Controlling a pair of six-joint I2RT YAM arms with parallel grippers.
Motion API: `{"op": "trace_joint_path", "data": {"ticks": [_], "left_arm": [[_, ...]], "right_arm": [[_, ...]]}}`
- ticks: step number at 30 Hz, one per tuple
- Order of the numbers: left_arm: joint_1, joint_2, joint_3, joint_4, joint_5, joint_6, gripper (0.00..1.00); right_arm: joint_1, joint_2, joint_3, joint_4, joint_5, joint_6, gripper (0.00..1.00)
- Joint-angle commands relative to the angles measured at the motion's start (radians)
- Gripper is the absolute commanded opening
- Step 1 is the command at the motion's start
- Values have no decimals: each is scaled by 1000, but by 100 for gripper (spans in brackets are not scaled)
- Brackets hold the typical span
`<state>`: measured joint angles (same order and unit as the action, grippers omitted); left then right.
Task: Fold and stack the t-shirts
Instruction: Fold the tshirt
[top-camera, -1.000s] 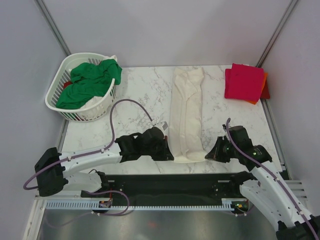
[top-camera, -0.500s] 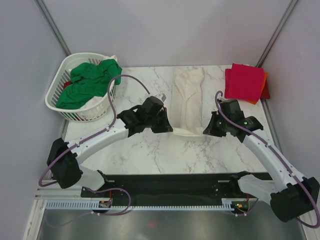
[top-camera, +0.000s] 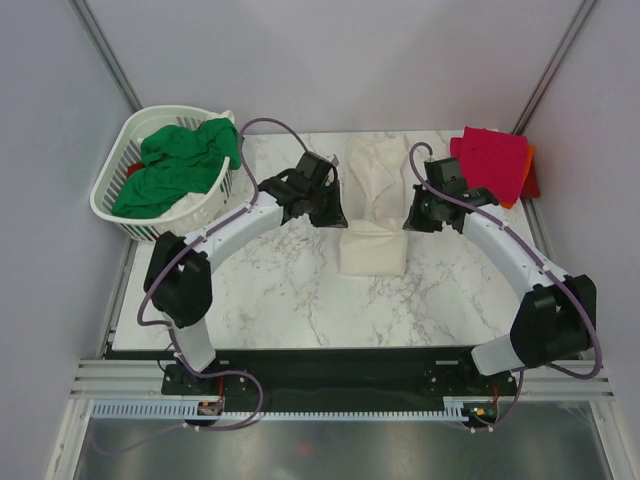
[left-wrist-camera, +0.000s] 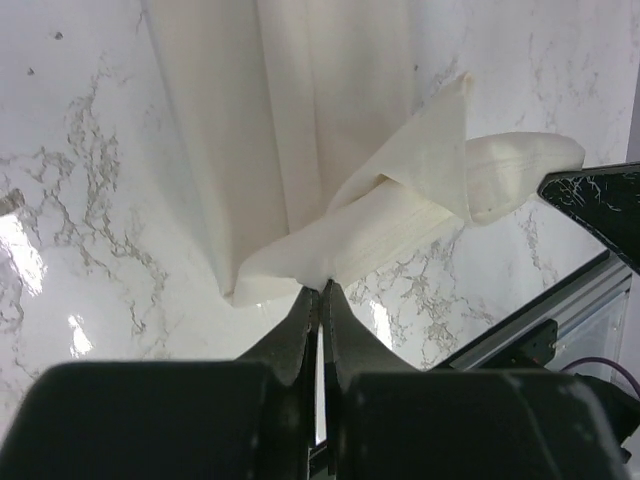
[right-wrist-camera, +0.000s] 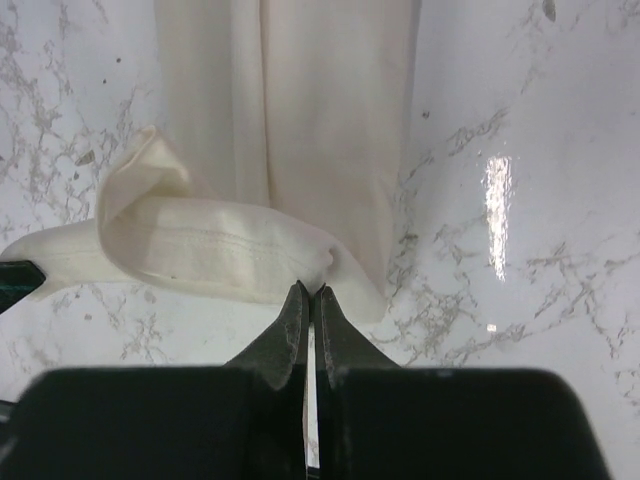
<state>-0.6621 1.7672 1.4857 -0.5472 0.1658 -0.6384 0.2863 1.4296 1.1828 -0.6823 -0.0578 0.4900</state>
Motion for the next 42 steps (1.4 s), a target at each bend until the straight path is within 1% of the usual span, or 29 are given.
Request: {"op": "trace_joint_path", "data": {"ticks": [1, 10, 14, 15, 16, 18, 19, 21, 22, 24, 25, 26, 28, 29, 30, 31, 32, 33, 34, 35, 36, 37, 38, 39, 40, 41, 42], "left_arm": [[27, 67, 90, -7, 52, 83, 2], [79, 319, 289, -17, 119, 121, 4], [97, 420, 367, -31, 110, 144, 6], [101, 440, 381, -34, 110, 147, 6], [104, 477, 410, -34, 113, 149, 6], [116, 517, 442, -48, 121, 154, 11], [122, 549, 476, -51, 130, 154, 13], [136, 575, 513, -63, 132, 160, 29], [143, 600, 563, -68, 132, 166, 49], [153, 617, 632, -112, 120, 174, 66], [154, 621, 706, -131, 109, 186, 72], [156, 615, 741, -146, 74, 192, 86], [156, 589, 792, -172, 17, 215, 94], [156, 563, 789, -174, -8, 220, 100], [156, 511, 779, -175, -29, 224, 100], [154, 474, 739, -174, -66, 229, 99], [151, 445, 713, -175, -80, 229, 97], [148, 381, 682, -174, -83, 227, 94], [142, 352, 610, -171, -84, 217, 91], [121, 325, 573, -171, -84, 210, 83], [107, 274, 499, -169, -81, 198, 78], [89, 256, 466, -166, -77, 194, 74], [43, 239, 432, -157, -77, 187, 65], [18, 227, 401, -146, -75, 169, 63], [-7, 209, 350, -136, -72, 164, 60], [-55, 203, 326, -123, -77, 157, 56], [-77, 201, 306, -99, -86, 151, 56]], "right_arm": [[-10, 73, 64, 61, 21, -24, 0], [-24, 264, 120, 102, 44, -7, 0], [-32, 365, 169, 112, 52, 5, 0], [-35, 386, 187, 112, 61, 4, 2], [-42, 429, 228, 109, 81, 4, 10], [-55, 484, 270, 104, 85, 7, 24], [-67, 502, 312, 101, 85, 9, 52], [-76, 535, 368, 72, 102, 10, 82], [-84, 560, 429, 49, 134, 13, 98], [-88, 572, 494, 21, 156, 7, 98], [-90, 574, 561, 6, 170, 4, 98], [-91, 569, 592, -19, 190, -1, 98], [-91, 524, 635, -23, 191, -19, 98], [-91, 500, 632, -19, 178, -28, 98], [-90, 474, 623, -11, 168, -39, 98], [-90, 413, 574, 4, 153, -45, 98], [-90, 378, 537, 21, 135, -50, 96], [-90, 341, 488, 44, 65, -51, 92], [-90, 266, 371, 71, 23, -48, 78], [-91, 232, 307, 145, -20, -47, 68], [-91, 188, 210, 174, -101, -42, 40], [-95, 178, 175, 191, -125, -34, 24], [-95, 177, 146, 223, -155, -27, 11], [-96, 186, 118, 243, -184, -19, 2], [-95, 198, 76, 262, -242, -15, 0], [-95, 213, 60, 300, -270, 4, 0], [-93, 230, 46, 317, -298, 13, 0]]}}
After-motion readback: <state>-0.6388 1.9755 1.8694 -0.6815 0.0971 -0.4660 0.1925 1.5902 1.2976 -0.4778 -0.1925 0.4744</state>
